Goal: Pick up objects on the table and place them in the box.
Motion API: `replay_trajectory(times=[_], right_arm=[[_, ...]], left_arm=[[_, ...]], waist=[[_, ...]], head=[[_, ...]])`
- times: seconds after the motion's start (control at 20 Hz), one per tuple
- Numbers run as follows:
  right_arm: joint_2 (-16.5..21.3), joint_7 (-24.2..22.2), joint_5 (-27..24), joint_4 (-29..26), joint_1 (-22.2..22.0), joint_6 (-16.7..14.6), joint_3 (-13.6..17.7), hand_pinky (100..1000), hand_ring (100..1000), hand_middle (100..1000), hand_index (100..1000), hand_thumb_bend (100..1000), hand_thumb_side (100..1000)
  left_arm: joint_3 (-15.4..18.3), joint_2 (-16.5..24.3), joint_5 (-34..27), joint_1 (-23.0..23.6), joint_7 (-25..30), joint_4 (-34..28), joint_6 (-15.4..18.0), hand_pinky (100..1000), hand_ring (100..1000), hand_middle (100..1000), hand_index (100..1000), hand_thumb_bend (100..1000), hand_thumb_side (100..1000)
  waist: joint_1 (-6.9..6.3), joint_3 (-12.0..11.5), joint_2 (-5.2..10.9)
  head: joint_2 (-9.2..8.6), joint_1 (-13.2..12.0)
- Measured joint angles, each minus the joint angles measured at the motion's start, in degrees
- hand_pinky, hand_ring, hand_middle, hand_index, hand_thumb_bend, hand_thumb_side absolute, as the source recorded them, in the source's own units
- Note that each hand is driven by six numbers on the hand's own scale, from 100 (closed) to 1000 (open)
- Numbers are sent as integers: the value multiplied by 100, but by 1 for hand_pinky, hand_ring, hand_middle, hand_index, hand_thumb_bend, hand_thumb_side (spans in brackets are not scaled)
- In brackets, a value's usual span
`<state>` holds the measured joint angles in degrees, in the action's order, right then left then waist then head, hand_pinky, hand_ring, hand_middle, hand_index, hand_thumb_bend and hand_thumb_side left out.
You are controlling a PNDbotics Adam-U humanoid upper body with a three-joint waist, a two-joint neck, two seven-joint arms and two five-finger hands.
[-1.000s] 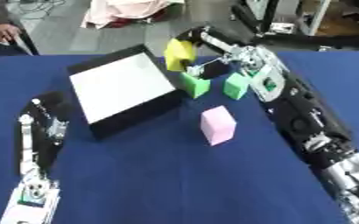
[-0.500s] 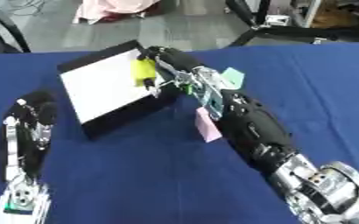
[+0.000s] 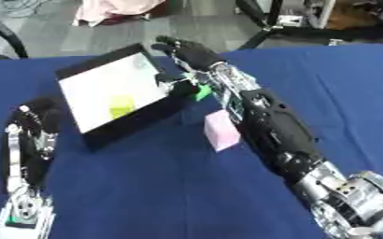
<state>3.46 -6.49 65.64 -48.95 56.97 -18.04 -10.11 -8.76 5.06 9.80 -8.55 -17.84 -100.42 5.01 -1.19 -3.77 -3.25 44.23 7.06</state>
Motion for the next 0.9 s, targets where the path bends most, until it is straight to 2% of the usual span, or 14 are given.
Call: replay_trajectory(times=[0.05, 0.1, 0.2, 0.35, 0.45, 0.5, 0.65, 0.7, 0.75, 0.9], right_arm=[[94, -143, -222, -179, -63, -108, -56, 893, 926, 952, 977, 100, 228], [228, -314, -506, -396, -146, -225, -121, 892, 919, 923, 968, 100, 198], [572, -688, -1227, -925, -352, -437, -265, 890, 920, 910, 965, 100, 198], [1174, -1305, -2470, -1792, -771, -580, -506, 907, 944, 948, 988, 100, 202], [1605, -1827, -3168, -2292, -1059, -598, -670, 915, 953, 961, 996, 100, 272], [1780, -2106, -3438, -2492, -1154, -587, -744, 924, 962, 976, 1000, 100, 371], [2142, -2945, -3826, -2793, -1290, -534, -939, 937, 975, 986, 1000, 100, 506], [2204, -3184, -3837, -2799, -1313, -524, -984, 943, 981, 989, 1000, 100, 556], [2239, -3388, -3825, -2781, -1321, -522, -1018, 946, 983, 990, 1000, 100, 565], [2247, -3752, -3609, -2551, -1315, -538, -1079, 952, 985, 988, 1000, 100, 652]], left_arm=[[17, 15, 1, 14, -11, 0, -1, 758, 698, 603, 689, 827, 770], [30, 42, 4, 38, -28, 0, -2, 758, 698, 603, 689, 826, 770], [66, 81, 13, 74, -62, 2, 4, 758, 699, 603, 689, 827, 769], [128, 147, 34, 120, -119, 10, 14, 757, 698, 602, 689, 827, 769], [151, 154, 41, 148, -150, 11, 18, 757, 698, 601, 689, 827, 769], [164, 170, 46, 154, -162, 12, 21, 757, 698, 601, 689, 829, 769], [167, 200, 55, 162, -173, 13, 23, 757, 699, 602, 689, 829, 770], [167, 200, 57, 162, -174, 13, 23, 757, 699, 602, 689, 829, 770], [167, 200, 57, 162, -174, 13, 22, 757, 699, 602, 689, 829, 770], [167, 200, 58, 162, -174, 13, 22, 757, 699, 602, 689, 830, 770]], waist=[[8, 48, 0], [30, 99, 0], [120, 187, 0], [191, 275, 0], [211, 318, 0], [220, 333, 0], [238, 339, 0], [238, 339, 0], [238, 340, 0], [238, 341, 0]], head=[[0, -23], [0, -56], [0, -132], [0, -255], [0, -325], [0, -351], [0, -389], [0, -393], [0, -395], [0, -394]])
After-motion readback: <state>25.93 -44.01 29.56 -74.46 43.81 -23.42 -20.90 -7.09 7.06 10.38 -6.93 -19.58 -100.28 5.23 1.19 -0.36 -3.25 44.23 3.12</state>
